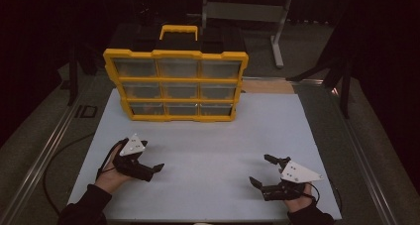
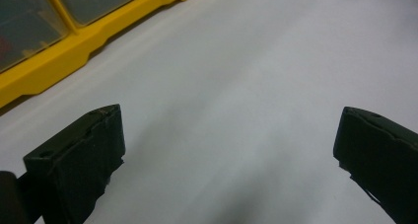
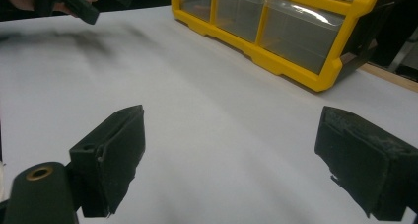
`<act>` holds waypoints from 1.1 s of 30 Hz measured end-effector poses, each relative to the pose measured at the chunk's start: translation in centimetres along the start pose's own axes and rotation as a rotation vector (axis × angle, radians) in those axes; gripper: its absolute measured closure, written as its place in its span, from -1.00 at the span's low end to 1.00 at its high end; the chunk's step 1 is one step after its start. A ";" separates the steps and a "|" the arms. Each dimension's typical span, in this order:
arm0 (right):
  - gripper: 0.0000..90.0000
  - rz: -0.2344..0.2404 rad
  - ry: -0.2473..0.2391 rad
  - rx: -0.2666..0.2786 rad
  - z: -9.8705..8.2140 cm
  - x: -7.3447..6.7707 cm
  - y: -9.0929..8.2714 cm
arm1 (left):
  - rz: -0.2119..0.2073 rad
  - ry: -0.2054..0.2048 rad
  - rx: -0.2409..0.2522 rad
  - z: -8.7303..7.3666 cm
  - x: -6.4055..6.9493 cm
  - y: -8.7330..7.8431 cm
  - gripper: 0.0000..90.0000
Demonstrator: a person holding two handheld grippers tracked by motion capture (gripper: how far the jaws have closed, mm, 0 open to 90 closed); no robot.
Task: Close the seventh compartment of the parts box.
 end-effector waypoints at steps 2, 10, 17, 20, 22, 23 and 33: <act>-0.74 0.001 0.000 0.000 0.0 0.0 0.0 | -0.006 0.006 0.005 -0.3 0.2 -0.3 -1.00; -0.74 0.001 0.000 -0.004 0.0 -0.1 0.1 | -0.020 0.000 0.022 -1.4 0.4 -1.3 -1.00; -0.74 0.001 -0.003 -0.009 0.0 -0.1 0.1 | -0.033 -0.003 0.022 -2.3 0.6 -1.8 -1.00; -0.74 0.001 -0.003 -0.008 0.0 -0.1 0.1 | -0.051 0.005 0.027 -2.6 0.8 -2.0 -1.00; -0.74 0.001 -0.002 -0.008 0.0 -0.1 0.1 | -0.048 0.005 0.014 -3.0 0.8 -2.0 -1.00; -0.74 0.002 -0.001 -0.007 0.0 -0.1 0.1 | -0.044 -0.001 0.011 -3.2 0.8 -1.9 -1.00; -0.74 0.002 -0.001 -0.005 0.0 -0.1 0.0 | -0.031 -0.008 0.008 -4.4 0.8 -1.8 -1.00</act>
Point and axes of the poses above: each handheld gripper's, and its own axes: y roughly forward along the jaws, z roughly out of its top, x roughly to its right, the point moved 7 cm from there along y, roughly forward along the jaws, and after that the axes turned 2 degrees about -y, right-handed, at the moved point
